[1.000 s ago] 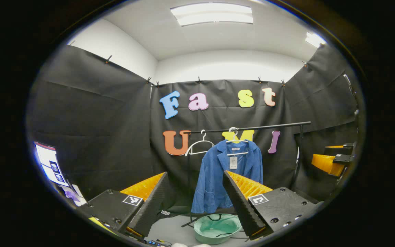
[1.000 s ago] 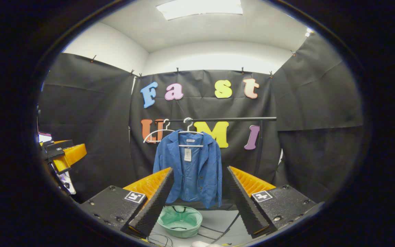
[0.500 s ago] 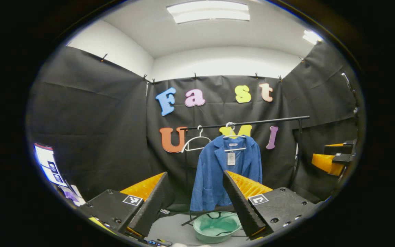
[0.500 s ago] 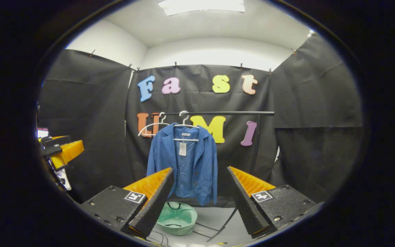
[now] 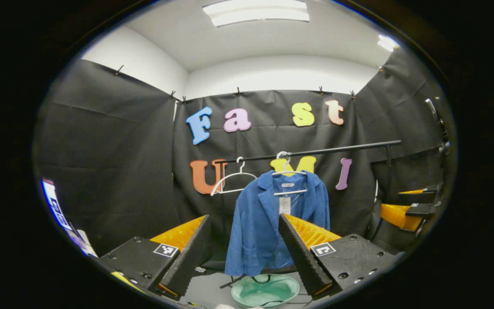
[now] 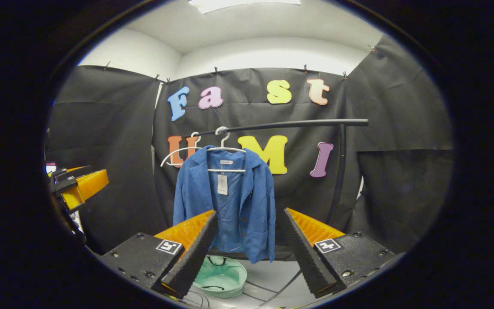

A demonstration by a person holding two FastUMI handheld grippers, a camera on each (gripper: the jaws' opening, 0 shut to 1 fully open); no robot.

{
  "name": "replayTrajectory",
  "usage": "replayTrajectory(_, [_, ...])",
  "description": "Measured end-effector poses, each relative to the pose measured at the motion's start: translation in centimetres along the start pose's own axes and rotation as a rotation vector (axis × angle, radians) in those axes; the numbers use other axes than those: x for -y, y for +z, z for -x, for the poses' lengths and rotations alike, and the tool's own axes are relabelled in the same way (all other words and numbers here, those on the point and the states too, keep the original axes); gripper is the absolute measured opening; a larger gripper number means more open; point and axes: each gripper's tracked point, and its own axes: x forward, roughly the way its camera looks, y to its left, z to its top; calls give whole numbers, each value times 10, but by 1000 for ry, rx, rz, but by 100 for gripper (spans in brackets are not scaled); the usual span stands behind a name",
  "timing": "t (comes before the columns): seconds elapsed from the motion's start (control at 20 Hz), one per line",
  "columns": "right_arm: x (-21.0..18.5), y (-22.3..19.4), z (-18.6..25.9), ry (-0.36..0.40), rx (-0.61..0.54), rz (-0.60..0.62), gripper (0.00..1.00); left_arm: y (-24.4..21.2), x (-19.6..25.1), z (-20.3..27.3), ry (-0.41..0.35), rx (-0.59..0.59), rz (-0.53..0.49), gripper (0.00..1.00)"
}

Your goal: Grasp the clothes on the hanger with both hands and then place them into the laundry hamper below.

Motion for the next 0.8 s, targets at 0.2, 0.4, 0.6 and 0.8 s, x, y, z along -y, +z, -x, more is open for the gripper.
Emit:
replayTrajectory(0.2, [21, 1, -78, 8, 6, 15, 98, -9, 28, -62, 1, 31, -32, 100])
replayTrajectory(0.4, [26, 1, -151, 33, 21, -5, 98, -25, 46, -123, 1, 41, -27, 98])
replayTrajectory(0.6, [21, -4, -215, 58, 0, -37, 98, -45, 48, -179, 21, 6, -36, 98])
replayTrajectory(0.8, [18, -3, -269, 72, 4, -36, 95, -62, 50, -227, 41, -18, -19, 97])
